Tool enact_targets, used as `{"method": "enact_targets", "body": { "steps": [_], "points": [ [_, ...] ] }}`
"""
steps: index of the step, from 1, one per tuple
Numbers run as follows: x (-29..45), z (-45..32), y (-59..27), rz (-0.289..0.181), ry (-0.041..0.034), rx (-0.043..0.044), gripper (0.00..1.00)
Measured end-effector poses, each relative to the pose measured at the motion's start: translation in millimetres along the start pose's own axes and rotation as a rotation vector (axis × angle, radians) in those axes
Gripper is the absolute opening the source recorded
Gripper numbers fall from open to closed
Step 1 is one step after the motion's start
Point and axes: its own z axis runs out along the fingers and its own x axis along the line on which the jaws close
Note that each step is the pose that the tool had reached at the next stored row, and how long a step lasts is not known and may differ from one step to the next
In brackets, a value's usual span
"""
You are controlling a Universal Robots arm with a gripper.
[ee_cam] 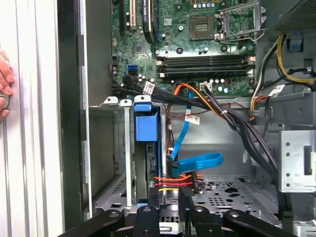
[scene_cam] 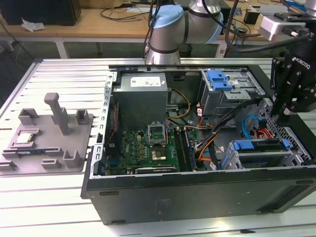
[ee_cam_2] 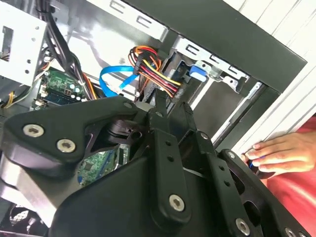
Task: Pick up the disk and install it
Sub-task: 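Insert the first disk wire, then insert the second disk wire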
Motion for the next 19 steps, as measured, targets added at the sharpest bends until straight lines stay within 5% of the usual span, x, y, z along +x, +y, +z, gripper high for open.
{"method": "enact_targets", "body": {
  "steps": [5, 19],
  "points": [
    [-12.5, -3.8, 1.1, 0.000, 0.0310, 0.0009, 0.30],
    [-15.9, -4.3, 1.2, 0.000, 0.0450, 0.0013, 0.30]
  ]
}}
